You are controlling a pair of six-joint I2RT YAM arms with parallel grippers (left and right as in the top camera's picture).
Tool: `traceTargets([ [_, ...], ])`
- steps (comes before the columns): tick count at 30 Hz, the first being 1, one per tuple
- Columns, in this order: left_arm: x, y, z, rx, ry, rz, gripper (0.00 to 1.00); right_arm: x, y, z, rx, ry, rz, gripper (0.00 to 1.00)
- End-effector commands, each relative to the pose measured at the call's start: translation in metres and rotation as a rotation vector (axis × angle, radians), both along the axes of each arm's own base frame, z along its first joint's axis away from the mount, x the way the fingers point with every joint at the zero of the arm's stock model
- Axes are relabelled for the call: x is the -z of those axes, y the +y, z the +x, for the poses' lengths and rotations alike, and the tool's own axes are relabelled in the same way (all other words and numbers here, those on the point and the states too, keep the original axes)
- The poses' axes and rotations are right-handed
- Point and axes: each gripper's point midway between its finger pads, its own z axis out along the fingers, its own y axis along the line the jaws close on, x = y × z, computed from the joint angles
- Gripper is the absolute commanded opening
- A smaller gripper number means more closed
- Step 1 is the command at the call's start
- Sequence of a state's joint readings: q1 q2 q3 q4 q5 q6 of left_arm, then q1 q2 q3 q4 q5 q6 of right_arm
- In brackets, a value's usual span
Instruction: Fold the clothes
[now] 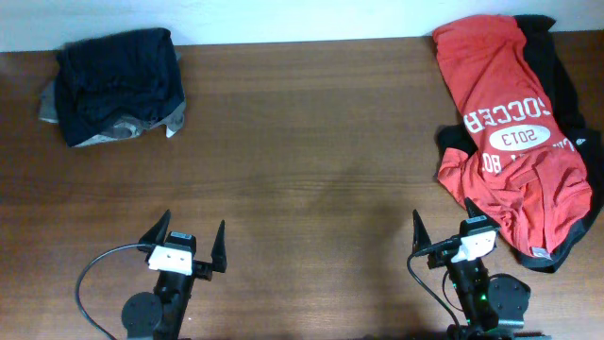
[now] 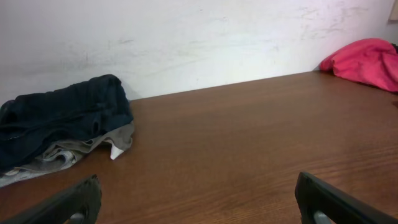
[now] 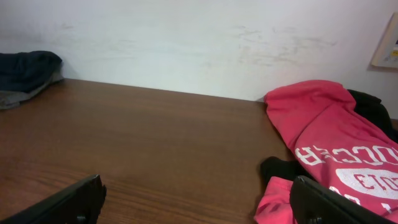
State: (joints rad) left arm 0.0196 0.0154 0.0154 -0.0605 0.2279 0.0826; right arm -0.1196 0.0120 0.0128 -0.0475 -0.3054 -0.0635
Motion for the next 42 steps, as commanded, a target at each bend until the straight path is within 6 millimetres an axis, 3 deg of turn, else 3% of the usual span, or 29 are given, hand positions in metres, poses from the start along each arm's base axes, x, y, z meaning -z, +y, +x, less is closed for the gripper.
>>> traceTargets([
  [1,0.0015,0.0007,0.0001,-0.006,-0.001,0.002,0.99,0.0018,0.0034,-0.0006,-0.017,0.000,0.000,0.99],
  [42,0.0023,0.0093,0.0015,-0.055,-0.002,0.027,0.99,0.0018,0.0021,-0.0003,-0.009,0.000,0.000,0.99],
])
